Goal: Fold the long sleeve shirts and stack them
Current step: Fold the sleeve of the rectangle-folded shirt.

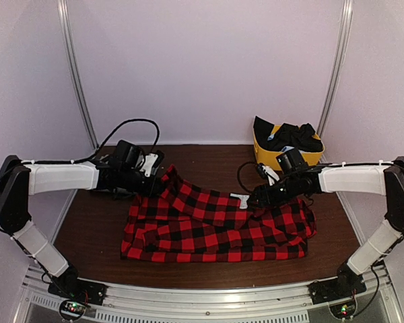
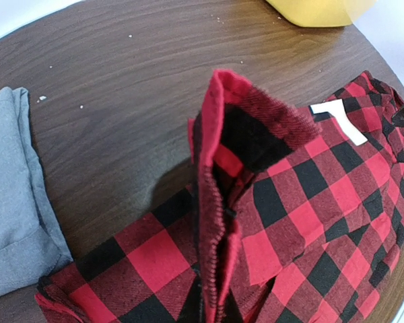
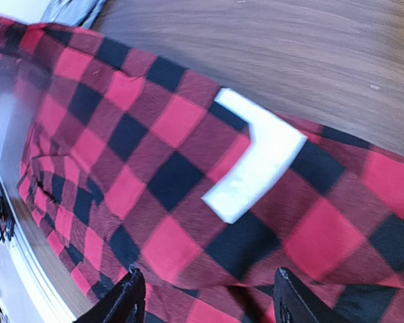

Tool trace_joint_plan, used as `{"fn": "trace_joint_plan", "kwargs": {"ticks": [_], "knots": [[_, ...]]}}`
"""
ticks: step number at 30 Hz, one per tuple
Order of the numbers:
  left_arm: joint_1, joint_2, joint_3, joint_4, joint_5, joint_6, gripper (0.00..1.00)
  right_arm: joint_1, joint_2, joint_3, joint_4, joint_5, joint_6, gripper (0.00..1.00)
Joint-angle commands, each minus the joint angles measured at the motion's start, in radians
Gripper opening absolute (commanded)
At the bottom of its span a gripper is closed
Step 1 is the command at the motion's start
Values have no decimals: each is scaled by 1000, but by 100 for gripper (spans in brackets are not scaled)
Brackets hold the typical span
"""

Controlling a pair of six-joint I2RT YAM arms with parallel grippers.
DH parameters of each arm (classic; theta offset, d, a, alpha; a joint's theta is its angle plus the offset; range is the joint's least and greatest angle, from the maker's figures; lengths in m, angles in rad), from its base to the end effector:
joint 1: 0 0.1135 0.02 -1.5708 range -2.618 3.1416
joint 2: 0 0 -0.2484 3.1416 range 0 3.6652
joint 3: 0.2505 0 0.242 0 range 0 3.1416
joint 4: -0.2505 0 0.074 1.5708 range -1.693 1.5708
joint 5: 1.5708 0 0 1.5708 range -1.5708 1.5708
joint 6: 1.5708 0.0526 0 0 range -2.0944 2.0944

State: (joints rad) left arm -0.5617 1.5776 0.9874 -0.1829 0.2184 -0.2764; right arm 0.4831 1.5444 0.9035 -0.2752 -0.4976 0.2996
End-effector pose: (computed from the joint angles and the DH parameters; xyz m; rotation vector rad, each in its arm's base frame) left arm 0.2813 -0.1905 0.1937 0.4542 2.3769 -0.6566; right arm 0.2633 0.1664 0.1744 -0.4556 2.5355 0.9352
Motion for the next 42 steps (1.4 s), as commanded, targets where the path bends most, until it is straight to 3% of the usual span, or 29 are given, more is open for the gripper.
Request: {"fn": "trace_joint_plan", "kwargs": {"ticks": [1,7,13,19,28,42], "knots": [[8,3,-28,46,33,-52,0,60,76,44,57,-7,10,64],[0,-32,-72,71,108,-131,0,86,163,51,57,-2,-4,61],[-51,-78,-26,79,174,-170,0,86,142,60,7,34,-21,63],[-148,-121,102,69,247,-130,0,52,36,62,-48,91,-9,68],[-264,-175,292,39,320,-136,0,-121,-188,51,-120,94,6,72],[-463,25,572,-51,393,-26,0,-227,-207,52,-159,57,-28,73]]}}
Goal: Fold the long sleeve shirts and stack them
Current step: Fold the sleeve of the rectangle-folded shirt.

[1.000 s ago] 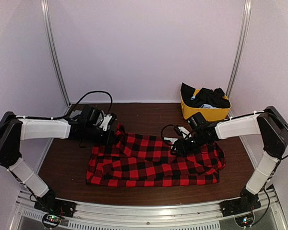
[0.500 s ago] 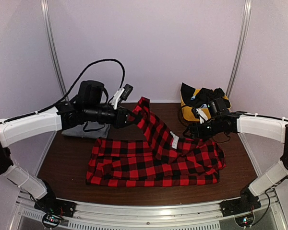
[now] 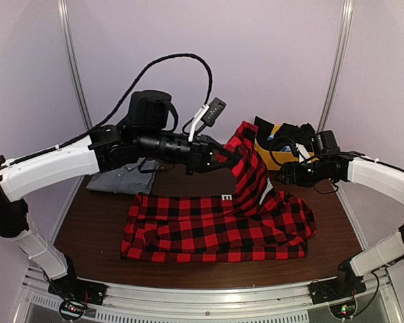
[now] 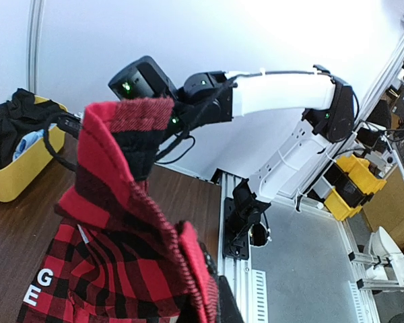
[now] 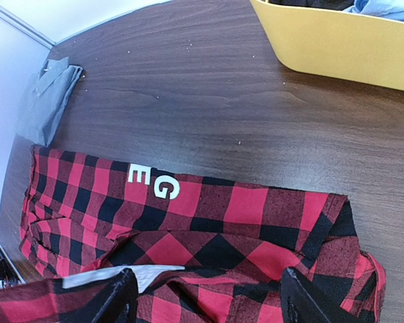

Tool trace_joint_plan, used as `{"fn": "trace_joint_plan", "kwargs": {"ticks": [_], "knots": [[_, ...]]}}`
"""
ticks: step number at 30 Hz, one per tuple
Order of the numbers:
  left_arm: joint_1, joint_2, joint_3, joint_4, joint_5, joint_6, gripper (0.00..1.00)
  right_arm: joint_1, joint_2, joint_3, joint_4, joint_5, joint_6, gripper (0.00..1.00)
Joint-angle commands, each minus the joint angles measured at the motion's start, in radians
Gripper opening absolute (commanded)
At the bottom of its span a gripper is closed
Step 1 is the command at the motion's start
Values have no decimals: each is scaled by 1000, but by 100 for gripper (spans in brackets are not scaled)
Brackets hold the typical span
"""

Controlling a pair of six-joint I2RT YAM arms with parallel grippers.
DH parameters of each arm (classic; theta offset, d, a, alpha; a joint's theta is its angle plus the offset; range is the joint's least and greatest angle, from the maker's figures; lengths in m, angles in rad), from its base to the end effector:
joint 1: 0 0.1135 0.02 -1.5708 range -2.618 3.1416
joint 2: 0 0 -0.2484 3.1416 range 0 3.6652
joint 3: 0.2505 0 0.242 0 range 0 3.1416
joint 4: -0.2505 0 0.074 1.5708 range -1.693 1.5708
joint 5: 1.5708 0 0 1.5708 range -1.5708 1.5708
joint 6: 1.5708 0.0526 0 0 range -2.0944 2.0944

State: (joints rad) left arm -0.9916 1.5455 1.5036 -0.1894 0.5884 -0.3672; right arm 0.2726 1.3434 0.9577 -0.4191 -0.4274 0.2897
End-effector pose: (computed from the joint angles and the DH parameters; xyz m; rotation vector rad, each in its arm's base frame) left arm 0.1754 -0.3215 0.3849 1.0563 1.7319 -1.4465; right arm 0.2718 0.0986 0.2351 -0.1901 2.4123 0.7721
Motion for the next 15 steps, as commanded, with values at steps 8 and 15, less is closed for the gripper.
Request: {"fn": "trace_joint_plan", "kwargs": {"ticks": [8,15], "knots": [[-37,65,47,-61,-50,78,0,-38,-5,-21,-6,-30,-24,73],[-22,60,44,-81,-169,106,0,-42,3,-28,-3,-41,-27,73]]}}
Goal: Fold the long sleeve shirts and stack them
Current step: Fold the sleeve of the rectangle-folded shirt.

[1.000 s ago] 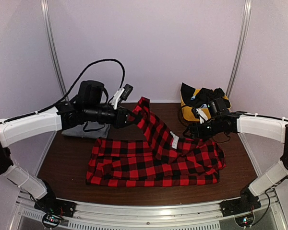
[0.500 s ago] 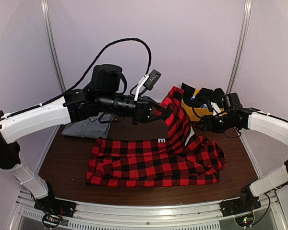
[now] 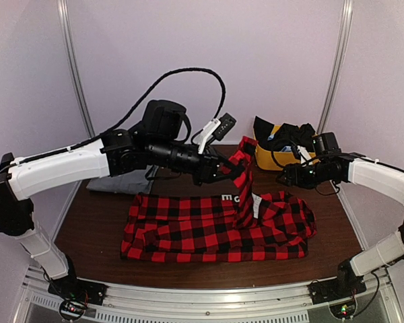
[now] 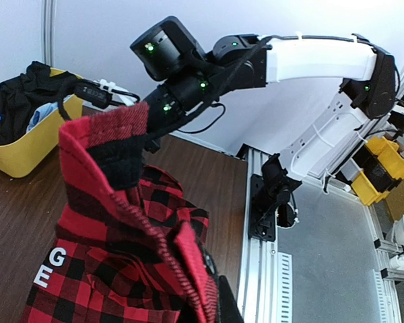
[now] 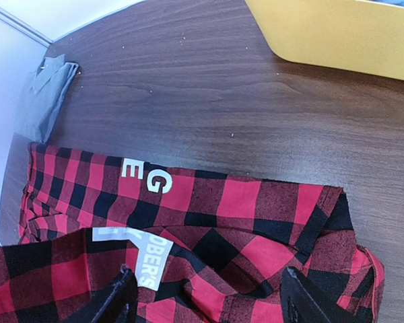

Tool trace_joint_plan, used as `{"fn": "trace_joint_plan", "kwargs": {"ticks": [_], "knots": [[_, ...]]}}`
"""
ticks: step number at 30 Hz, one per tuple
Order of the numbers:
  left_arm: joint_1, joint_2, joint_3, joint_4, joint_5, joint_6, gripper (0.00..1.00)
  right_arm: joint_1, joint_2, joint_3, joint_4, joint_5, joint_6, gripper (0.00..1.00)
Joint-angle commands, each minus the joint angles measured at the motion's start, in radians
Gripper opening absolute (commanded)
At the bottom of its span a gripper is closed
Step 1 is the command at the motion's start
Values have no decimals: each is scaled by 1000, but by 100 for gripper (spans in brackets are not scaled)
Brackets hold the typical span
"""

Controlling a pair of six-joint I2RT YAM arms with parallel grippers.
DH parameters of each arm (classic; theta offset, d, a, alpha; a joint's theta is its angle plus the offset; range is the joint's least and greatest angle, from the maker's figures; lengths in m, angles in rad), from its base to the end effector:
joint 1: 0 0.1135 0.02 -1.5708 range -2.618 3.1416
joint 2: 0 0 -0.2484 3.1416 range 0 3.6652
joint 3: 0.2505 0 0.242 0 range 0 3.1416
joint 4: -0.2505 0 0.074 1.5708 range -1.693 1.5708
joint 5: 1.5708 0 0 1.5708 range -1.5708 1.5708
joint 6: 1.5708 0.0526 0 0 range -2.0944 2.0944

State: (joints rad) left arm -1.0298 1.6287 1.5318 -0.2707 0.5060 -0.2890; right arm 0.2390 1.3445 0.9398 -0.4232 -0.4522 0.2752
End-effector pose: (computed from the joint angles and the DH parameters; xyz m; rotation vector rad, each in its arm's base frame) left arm 0.1767 -0.3436 0.3554 1.1138 1.8329 -1.3197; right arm 0.2719 0.0899 0.2290 -0.1733 2.4273 0.7793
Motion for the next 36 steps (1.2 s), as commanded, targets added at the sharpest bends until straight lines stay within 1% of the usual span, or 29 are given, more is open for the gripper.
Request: {"fn": "trace_joint_plan", "kwargs": {"ticks": [1,4,8,14,19,23,30,36], "knots": [[25,-21,9,1,-105,21,0,-7,1,-11,1,-17,-12,73],[60,-29,-36,17,-150,1,0,-7,-1,-14,1,-22,-10,73],[127,-62,-128,71,-162,-16,0,-8,8,-21,5,-35,-11,73],[210,-81,-259,130,-122,-22,0,-6,45,-62,59,-63,-3,73],[229,-91,-337,155,-140,-24,0,-4,80,-80,106,-50,-17,73],[235,-114,-387,152,-183,-32,1,-4,110,-87,148,-61,-22,73],[237,-134,-449,110,-310,-45,1,8,155,-84,140,-73,-61,73],[238,-129,-473,113,-330,-45,1,23,195,-79,141,-82,-79,72]]}}
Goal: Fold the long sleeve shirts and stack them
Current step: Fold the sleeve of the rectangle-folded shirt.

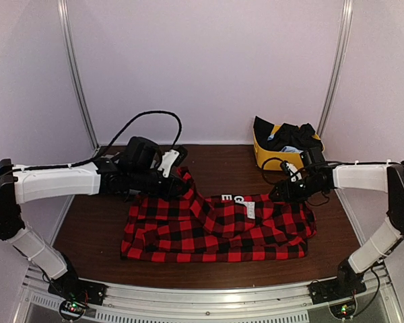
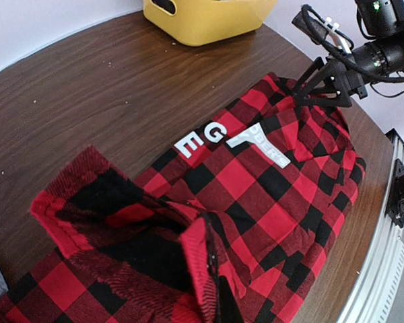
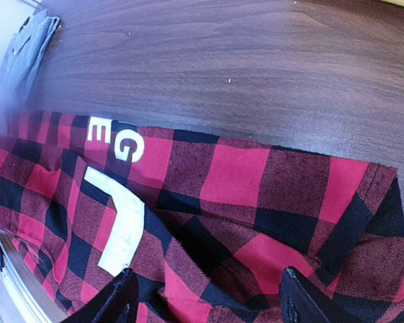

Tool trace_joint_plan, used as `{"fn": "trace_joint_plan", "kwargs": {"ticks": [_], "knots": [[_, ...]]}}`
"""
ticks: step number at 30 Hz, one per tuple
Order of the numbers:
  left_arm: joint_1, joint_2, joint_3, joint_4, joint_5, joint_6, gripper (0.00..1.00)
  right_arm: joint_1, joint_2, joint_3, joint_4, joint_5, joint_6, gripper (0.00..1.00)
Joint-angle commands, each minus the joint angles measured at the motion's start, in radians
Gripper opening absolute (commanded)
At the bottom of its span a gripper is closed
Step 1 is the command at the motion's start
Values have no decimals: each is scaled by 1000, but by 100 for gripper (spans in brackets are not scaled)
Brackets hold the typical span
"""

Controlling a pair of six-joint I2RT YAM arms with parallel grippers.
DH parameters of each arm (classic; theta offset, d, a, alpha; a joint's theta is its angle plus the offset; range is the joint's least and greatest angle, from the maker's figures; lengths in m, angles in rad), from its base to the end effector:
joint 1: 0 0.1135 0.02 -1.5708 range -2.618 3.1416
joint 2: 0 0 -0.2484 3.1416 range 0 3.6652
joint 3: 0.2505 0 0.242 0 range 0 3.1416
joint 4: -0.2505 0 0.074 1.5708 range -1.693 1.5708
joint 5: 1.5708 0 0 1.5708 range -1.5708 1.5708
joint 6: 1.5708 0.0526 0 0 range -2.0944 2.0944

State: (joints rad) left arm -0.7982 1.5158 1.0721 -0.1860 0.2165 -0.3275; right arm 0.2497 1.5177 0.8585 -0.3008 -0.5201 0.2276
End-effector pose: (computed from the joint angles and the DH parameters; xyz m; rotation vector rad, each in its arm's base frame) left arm 0.2328 -0.2551 0.2412 0.6651 2.2240 -0.8421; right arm 0.2818 0.0988 0.1674 -0.2414 2.5407 0.8470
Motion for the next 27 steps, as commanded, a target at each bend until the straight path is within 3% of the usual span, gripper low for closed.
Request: {"fn": "trace_joint_plan", "kwargs": {"ticks": [1,12,27], "knots": [[7,-15,-15,28,-42,-5,1,15,29,5,18,-15,-38,72],[20,0,-15,9,-45,17,1,45,134,112,-27,-24,-123,70],[34,20,-15,-1,-55,25,1,95,268,231,-141,-64,-215,55]]}}
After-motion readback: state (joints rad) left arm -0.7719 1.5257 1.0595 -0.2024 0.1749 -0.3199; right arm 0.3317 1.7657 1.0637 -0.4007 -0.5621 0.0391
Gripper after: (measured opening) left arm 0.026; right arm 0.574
